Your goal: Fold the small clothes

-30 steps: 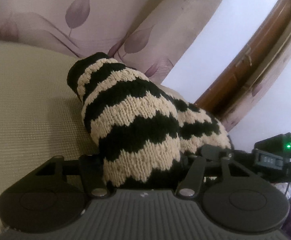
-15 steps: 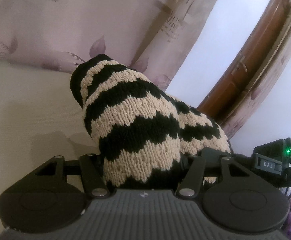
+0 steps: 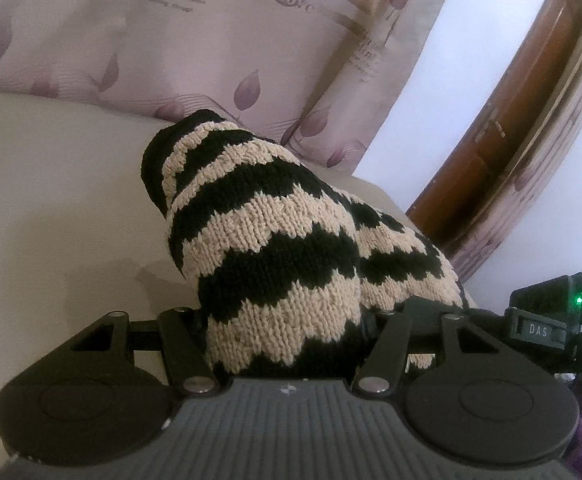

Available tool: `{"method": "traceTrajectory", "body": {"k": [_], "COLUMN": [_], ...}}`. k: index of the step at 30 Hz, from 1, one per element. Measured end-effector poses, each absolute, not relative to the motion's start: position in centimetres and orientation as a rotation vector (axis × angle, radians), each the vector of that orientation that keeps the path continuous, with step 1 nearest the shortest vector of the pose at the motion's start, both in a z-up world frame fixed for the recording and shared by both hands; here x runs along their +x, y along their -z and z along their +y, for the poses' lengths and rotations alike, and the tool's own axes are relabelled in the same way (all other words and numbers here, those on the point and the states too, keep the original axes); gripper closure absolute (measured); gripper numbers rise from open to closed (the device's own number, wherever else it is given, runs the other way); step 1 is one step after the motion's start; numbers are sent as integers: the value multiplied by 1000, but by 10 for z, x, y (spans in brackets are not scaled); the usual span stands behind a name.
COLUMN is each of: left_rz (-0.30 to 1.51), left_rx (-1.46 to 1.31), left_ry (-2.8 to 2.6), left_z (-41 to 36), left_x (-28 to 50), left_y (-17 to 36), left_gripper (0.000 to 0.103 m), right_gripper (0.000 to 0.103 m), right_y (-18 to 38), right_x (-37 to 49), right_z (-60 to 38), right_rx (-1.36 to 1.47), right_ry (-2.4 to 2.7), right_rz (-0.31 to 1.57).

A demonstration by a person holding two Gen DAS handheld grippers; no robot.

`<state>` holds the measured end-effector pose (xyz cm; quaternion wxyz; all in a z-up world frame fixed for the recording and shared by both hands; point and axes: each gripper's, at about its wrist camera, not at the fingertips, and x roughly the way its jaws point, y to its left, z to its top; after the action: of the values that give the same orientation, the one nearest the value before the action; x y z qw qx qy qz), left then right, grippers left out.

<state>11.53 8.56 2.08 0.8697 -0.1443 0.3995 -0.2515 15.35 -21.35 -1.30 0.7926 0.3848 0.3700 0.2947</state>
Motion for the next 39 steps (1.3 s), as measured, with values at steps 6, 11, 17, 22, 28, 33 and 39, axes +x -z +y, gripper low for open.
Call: {"method": "traceTrajectory", "body": {"k": [6,11,17,22,28,33,39], "left_rz": [837,846,838,825,798,773,704], "left_rx": [-280,-278,-241,-209,-159,-126,-67], "left_ry": [518,507,494,475,430,369,265], "left_z": [91,95,94,91,83,75,64], "left_x": [115,115,114,113,105,98,87], "left_y": [-15,-4,12,21,27,28,26], "left_gripper": [43,43,43,41,38,30,14], "right_gripper": [53,53,53,53,53,51,44], "right_y": [21,26,37,46,51,52,50], "right_x": [143,144,146,145,143,139,132], "right_z": [-193,-186,-182,-181,-178,-172,-166], "right_rx": [816,808,792,784,725,620,524], "right_ry": [-638,-629,-614,-604,-586,-556,-517], "right_rz": [812,828,854,859,864,863,839]}}
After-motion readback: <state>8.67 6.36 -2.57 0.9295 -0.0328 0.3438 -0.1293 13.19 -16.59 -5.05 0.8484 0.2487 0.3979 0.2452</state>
